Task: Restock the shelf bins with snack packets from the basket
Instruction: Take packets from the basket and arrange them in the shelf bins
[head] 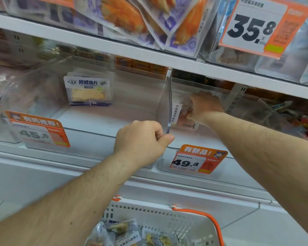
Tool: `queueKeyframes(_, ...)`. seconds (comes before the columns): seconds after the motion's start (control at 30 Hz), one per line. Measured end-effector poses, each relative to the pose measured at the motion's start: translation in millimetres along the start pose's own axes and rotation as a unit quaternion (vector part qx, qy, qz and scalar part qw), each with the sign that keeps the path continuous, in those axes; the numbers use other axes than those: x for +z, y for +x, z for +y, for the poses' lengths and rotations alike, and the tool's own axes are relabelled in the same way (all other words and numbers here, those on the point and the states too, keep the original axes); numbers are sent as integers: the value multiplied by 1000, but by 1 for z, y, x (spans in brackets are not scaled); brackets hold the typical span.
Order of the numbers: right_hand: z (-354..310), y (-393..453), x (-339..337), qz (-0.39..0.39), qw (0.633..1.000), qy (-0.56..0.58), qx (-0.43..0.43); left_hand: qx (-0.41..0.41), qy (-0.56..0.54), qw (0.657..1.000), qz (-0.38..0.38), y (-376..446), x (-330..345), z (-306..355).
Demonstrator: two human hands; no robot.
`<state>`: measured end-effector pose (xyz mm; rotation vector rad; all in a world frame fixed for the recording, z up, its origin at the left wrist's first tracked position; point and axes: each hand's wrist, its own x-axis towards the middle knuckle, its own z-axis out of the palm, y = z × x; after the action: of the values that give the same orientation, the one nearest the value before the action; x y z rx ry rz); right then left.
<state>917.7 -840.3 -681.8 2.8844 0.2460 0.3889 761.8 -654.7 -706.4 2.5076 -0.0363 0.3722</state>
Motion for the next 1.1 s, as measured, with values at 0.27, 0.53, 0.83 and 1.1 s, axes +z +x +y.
queueKeyframes(0.27,1,-1,4,21,1000,11,3,-8,-5,1000,0,0,1,0)
queueKeyframes(0.53,5,-10,-5,33,999,28,-3,-9,-4,1000,-2,-1,0,0)
queueKeyframes(0.83,-4,-59,-36,80,994,74,21,22,-15,999,-28,-9,-9,3)
queueKeyframes(1.1,-45,-135,-70,291,930,204,-90,135,40,990,8,-44,-39,5)
